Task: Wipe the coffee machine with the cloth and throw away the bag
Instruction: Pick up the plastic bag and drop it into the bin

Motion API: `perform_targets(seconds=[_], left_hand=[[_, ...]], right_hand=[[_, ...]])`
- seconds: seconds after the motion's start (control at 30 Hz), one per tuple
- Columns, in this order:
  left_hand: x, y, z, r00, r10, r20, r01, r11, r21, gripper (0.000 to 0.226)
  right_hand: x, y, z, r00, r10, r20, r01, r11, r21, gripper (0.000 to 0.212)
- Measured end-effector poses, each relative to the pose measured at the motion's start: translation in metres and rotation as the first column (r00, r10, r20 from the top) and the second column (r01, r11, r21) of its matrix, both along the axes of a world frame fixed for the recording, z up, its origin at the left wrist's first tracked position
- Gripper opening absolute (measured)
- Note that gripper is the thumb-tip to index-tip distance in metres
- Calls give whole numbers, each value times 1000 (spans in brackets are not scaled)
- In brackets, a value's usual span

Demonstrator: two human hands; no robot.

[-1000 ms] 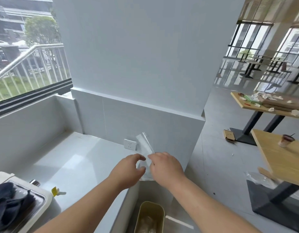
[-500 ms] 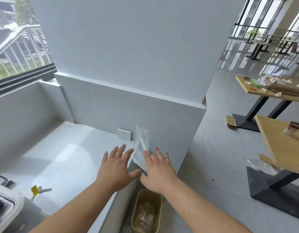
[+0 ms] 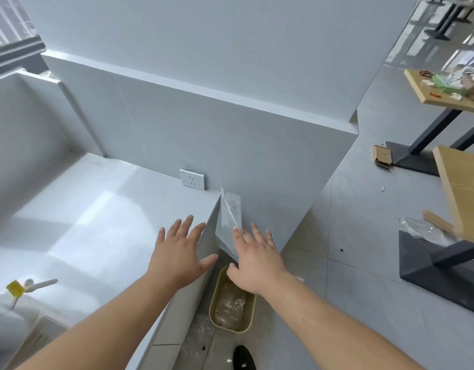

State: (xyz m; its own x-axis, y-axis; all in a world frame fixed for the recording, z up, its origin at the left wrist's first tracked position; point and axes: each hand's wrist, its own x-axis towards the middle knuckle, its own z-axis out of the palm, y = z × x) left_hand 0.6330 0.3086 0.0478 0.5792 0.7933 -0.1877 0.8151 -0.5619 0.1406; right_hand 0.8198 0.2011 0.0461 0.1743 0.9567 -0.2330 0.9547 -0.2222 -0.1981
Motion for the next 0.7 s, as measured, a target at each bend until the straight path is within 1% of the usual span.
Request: perform_targets(seconds=[0.17,0.37,0.7], left_hand=[[-3,3,-29,999,13,-47,-15,999,-48,96],[2,12,-53,998,21,-55,-26,996,-83,95],[4,40,-90,998,-5,-67,1,998,-68,92]], right_hand=[[6,0,-28,1000,4,-23,-6,996,-92,87],[13,5,-57,999,8,-47,-16,985,-171,88],[17,16,-102,997,15,-78,-35,966,-257,86]])
